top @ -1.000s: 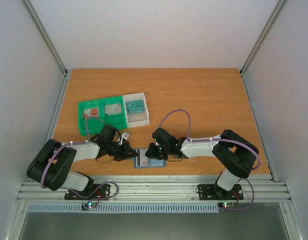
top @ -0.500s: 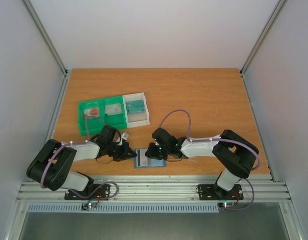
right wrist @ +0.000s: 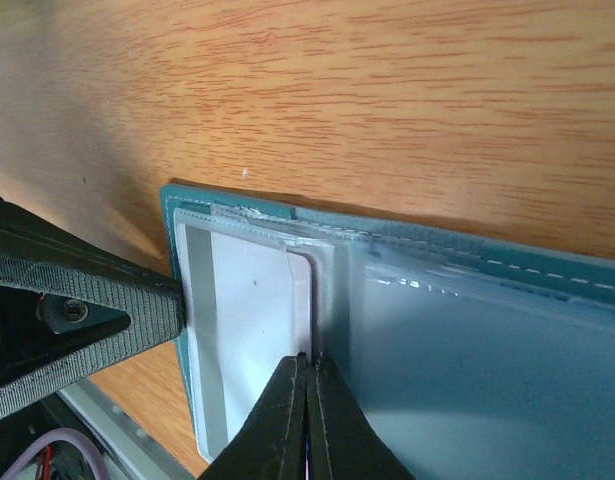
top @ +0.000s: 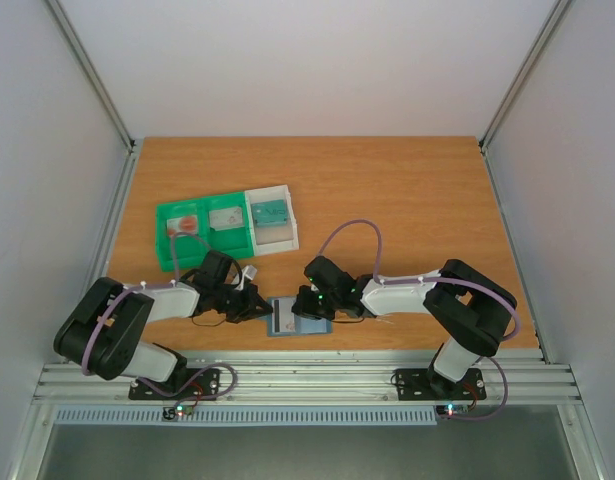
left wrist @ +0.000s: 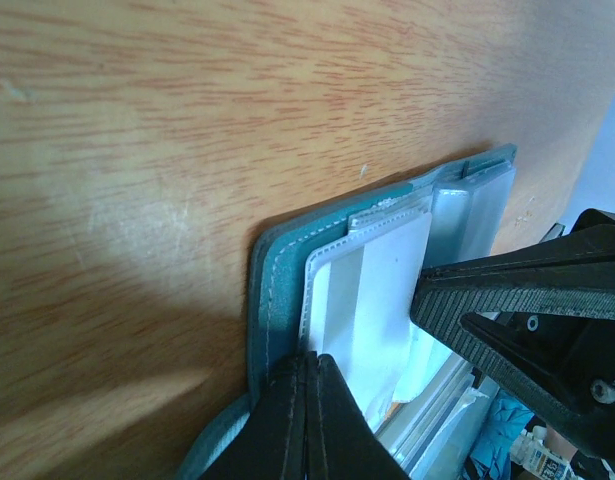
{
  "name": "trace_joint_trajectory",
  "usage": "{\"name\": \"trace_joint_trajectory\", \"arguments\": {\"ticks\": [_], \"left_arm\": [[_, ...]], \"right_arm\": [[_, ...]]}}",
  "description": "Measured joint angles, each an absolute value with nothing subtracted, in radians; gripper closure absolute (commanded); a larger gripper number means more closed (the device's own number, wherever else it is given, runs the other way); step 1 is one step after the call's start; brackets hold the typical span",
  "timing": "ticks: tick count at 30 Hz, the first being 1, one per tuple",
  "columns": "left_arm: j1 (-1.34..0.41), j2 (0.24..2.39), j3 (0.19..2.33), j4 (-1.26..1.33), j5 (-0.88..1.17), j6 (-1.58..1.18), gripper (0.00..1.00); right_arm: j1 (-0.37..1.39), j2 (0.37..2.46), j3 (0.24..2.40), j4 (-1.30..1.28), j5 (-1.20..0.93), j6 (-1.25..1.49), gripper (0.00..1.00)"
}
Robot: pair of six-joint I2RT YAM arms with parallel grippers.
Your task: Take the credit cards out of the card holder
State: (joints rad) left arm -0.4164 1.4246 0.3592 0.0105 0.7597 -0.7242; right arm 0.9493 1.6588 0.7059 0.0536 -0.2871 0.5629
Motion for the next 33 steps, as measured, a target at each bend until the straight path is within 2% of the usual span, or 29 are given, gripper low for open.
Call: {"name": "trace_joint_trajectory", "arguments": {"ticks": [22, 33], "left_arm": [[-0.417, 1.446, 0.358, 0.040, 0.767, -0.704, 0.99], [-0.418, 1.446, 0.339, 0.091, 0.767, -0.726, 0.99]], "right_arm": [[0.949, 1.594, 0.659, 0.062, -0.257, 0.555, 0.99], [0.923, 1.560, 0.571, 0.155, -0.274, 0.575, 0.99]]}}
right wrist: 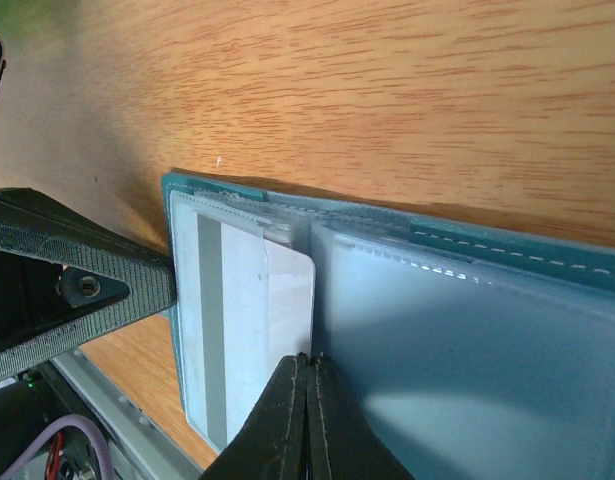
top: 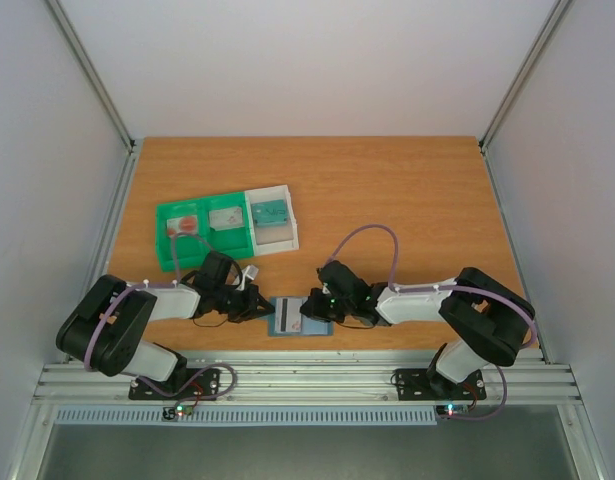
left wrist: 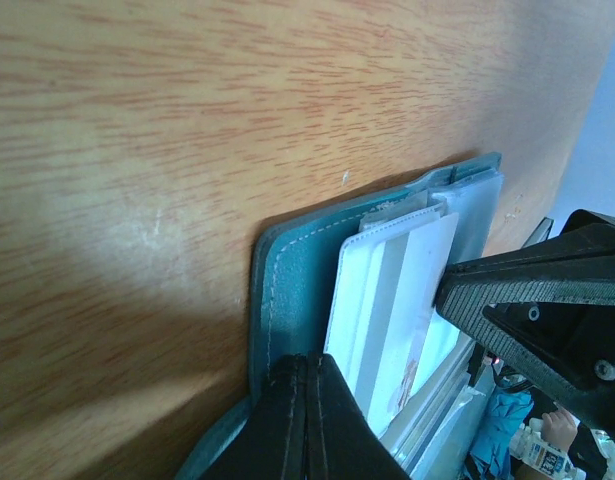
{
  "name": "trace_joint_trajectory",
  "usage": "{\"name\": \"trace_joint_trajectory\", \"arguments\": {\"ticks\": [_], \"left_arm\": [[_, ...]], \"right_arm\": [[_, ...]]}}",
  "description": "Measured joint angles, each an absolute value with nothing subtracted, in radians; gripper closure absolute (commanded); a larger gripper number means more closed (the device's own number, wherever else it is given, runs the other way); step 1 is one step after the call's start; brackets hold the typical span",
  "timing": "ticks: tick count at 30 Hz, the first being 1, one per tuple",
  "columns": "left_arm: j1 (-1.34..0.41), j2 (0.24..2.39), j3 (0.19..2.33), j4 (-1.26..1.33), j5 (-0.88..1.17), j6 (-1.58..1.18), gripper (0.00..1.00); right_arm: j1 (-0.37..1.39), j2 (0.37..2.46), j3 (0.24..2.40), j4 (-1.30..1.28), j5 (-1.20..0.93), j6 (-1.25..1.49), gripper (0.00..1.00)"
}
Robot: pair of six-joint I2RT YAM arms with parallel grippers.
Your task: Take the credit cards out of the card holder
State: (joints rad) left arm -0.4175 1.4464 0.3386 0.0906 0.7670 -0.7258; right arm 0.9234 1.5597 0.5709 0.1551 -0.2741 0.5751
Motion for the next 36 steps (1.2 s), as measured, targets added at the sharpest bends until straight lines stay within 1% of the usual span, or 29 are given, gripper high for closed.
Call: {"name": "trace_joint_trajectory", "arguments": {"ticks": [13, 20, 21, 24, 28, 36], "left_arm": [[-0.421, 1.432, 0.326, 0.109, 0.751, -0.733, 0.99], [-0.422, 1.427, 0.326, 0.107, 0.745, -0.743, 1.00], [-0.422, 1.426, 0.326, 0.107, 0.744, -0.745, 1.00], [-0.423, 1.426, 0.326, 0.107, 0.744, -0.749, 1.00], [-0.423, 1.426, 0.326, 0.107, 0.743, -0.751, 1.00], [-0.423, 1.426, 0.326, 0.107, 0.743, -0.752, 1.00]], "right_arm": [[0.892, 1.555, 0.564, 0.179, -0.313, 0.571, 0.99], [0.875, 1.496, 0.541, 0.179, -0.327, 0.556, 0.99], [0.874, 1.489, 0.541, 0.179, -0.327, 0.552, 0.98], [0.874, 1.486, 0.541, 0.178, -0.339, 0.541, 0.89], [0.874, 1.521, 0.542, 0.184, -0.371, 0.541, 0.81], [0.874, 1.602, 0.555, 0.239, -0.405, 0.545, 0.81]]}}
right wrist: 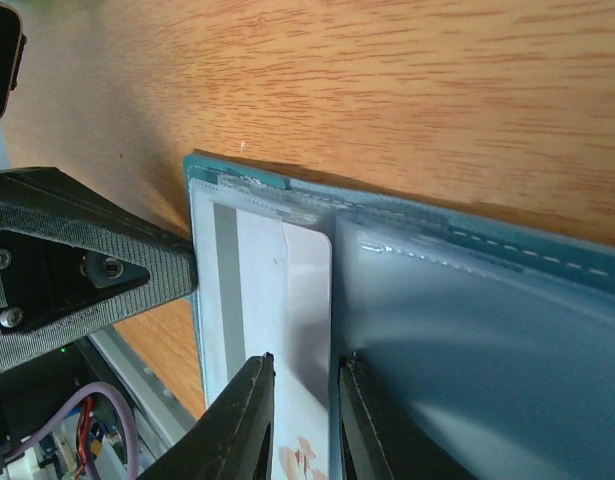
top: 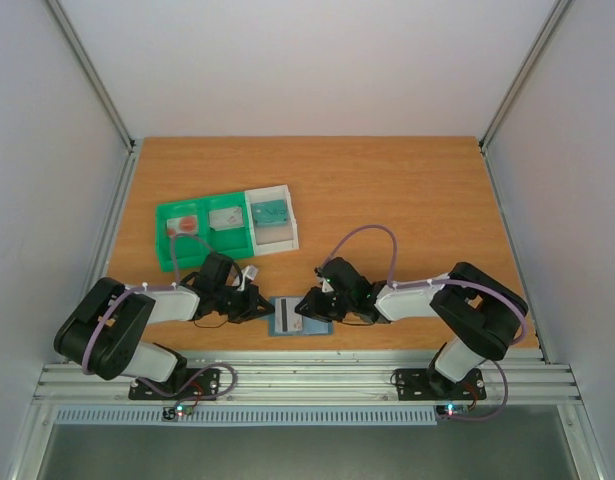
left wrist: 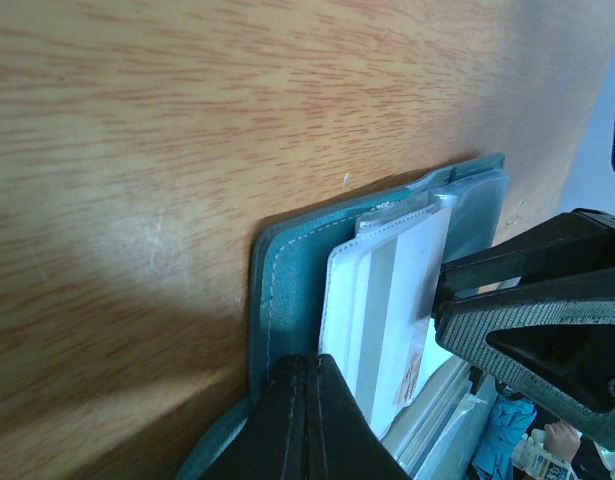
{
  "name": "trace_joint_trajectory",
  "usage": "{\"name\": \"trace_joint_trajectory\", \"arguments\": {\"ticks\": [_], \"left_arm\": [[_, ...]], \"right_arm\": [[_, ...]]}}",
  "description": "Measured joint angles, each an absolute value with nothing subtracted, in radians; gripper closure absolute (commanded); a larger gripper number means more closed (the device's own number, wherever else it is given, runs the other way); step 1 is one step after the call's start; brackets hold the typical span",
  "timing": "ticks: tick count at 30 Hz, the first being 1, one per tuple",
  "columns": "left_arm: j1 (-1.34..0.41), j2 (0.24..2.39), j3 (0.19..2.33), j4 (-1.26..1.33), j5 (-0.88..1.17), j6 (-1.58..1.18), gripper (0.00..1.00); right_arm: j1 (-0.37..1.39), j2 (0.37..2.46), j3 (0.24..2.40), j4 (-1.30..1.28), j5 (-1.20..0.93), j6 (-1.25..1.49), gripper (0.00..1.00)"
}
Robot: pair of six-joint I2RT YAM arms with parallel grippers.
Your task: Take the credit cards out of the card holder
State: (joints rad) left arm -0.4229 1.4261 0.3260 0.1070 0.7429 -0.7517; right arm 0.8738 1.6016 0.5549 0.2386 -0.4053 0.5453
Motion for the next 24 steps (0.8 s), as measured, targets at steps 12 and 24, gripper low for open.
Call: {"name": "trace_joint_trajectory", "arguments": {"ticks": [12, 24], "left_arm": [[-0.422, 1.426, 0.326, 0.107, 0.743, -0.752, 0.99], [-0.423, 1.427, 0.326, 0.110, 0.739, -0.756, 0.98]], "right_arm": [[0.874, 1.623, 0.556, 0.260, -0.419, 0.548, 0.99], [0.874, 1.501, 0.558, 0.144, -0.363, 0.490, 0.99]]}}
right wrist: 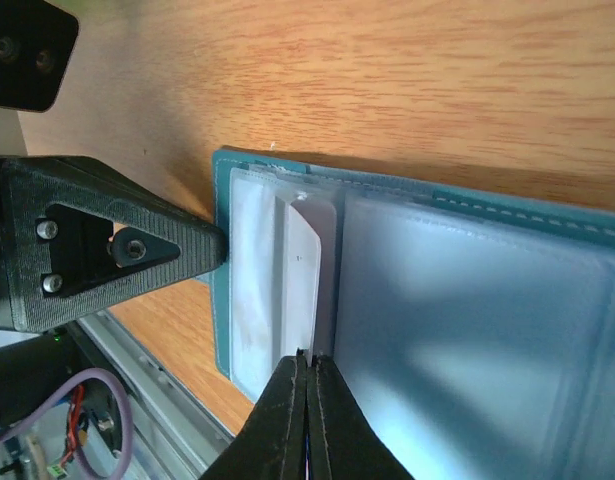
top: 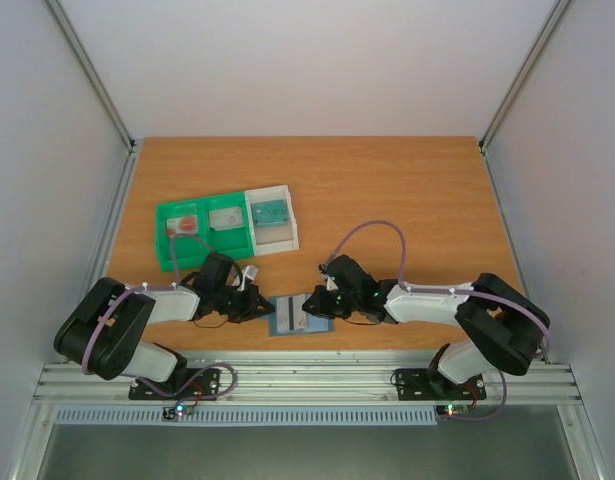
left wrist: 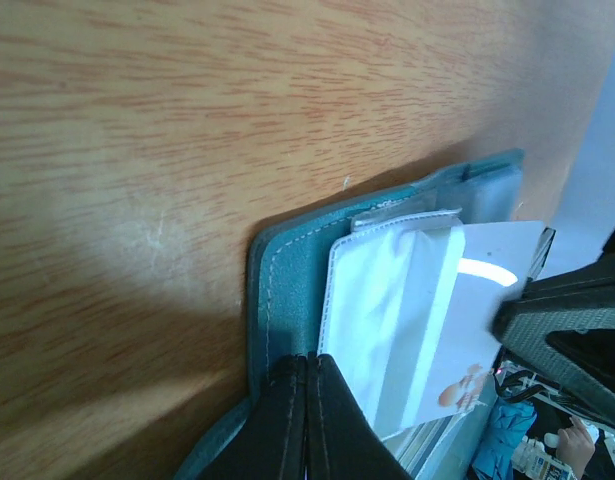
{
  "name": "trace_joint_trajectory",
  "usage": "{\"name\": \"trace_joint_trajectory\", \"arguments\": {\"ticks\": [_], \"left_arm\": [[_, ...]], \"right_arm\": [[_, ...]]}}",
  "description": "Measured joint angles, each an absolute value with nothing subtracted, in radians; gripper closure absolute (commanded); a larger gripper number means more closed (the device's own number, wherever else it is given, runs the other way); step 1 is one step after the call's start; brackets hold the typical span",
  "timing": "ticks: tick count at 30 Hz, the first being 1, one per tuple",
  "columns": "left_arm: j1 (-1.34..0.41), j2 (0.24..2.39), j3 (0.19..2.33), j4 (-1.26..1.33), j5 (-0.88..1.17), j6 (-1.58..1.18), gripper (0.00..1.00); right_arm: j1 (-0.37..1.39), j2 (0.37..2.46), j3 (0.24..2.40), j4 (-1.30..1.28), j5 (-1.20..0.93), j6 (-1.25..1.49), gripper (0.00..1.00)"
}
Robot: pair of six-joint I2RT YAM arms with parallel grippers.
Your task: Take the credit cards out of the card holder
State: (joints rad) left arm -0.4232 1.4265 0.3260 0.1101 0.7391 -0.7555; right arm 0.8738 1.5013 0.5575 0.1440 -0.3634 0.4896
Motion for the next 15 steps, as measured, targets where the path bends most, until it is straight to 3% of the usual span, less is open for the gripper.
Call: {"name": "trace_joint_trajectory", "arguments": {"ticks": [8, 15], "left_arm": [[-0.423, 1.428, 0.328, 0.109, 0.737, -0.756, 0.94], [-0.425, 1.399, 0.361, 0.052, 0.710, -0.757, 0.73]], "right_arm": [[0.874, 1.378, 0.629, -0.112, -0.258, 0.371, 0.99], [0.874, 1.298, 0.690, -0.227, -0.206, 0.243, 0.99]]}}
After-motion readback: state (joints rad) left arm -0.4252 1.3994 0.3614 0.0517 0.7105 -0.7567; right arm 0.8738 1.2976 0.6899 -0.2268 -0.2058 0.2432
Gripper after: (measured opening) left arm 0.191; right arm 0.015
